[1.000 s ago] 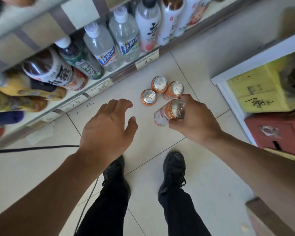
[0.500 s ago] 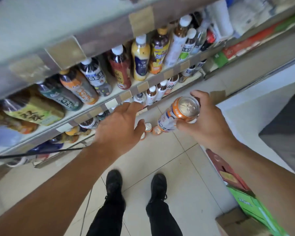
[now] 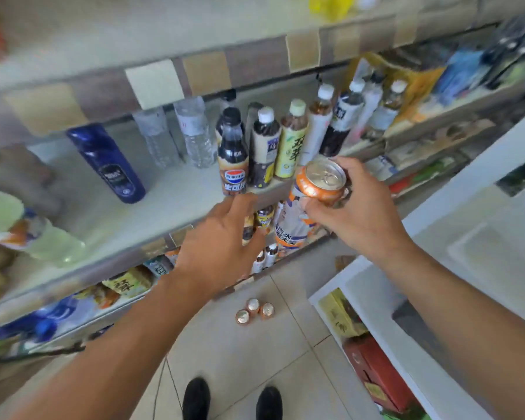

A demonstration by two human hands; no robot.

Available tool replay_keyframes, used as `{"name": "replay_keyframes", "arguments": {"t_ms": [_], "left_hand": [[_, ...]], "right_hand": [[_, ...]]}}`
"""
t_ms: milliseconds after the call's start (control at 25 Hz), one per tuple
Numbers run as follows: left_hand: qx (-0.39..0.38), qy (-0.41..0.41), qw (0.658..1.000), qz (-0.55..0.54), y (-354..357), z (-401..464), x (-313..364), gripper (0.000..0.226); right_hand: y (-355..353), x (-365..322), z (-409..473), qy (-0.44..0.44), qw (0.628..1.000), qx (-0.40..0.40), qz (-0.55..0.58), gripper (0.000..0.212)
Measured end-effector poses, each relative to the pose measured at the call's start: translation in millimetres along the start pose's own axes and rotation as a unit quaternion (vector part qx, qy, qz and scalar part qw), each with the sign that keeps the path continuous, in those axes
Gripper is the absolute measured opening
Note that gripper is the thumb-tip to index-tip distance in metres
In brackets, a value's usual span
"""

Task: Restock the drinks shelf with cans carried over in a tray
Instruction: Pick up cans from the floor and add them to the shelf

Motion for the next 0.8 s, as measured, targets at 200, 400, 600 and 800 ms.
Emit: {"name": "replay_keyframes", "arguments": {"t_ms": [200,400,600,800], "left_hand": [[0.069,-0.005,0.997,-0.030,-71.5,21.9,49.2,0.058],[0.119,0.022,0.993,-0.001,-135.6,34.8,82.9,0.053],[0.149,0.016,0.988,-0.047,-176.8,34.7,93.7,0.050],[0.078,0.001,0.978,-0.193,-201.3,39.6,92.6,0.048]], "right_hand": [[-59.5,-81.4,21.8,-0.076,0.997,0.029,0.001,0.050],[-102.0,-139.3,35.3,-0.115,0.993,0.037,0.013,0.046],[-116.8,-180.1,41.7,-0.137,0.989,0.026,0.049,0.045],[-117.4,-207.3,52.7,-0.151,0.982,-0.024,0.113,0.067]]}}
Point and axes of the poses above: each hand's wrist, its own z-axis towards the middle knuckle, its own y-axis out of the palm, x = y × z, the point moved 6 cm from there along z, towards the middle knuckle, and after that the axes turned 2 degrees about -x, right-handed, at the moved point
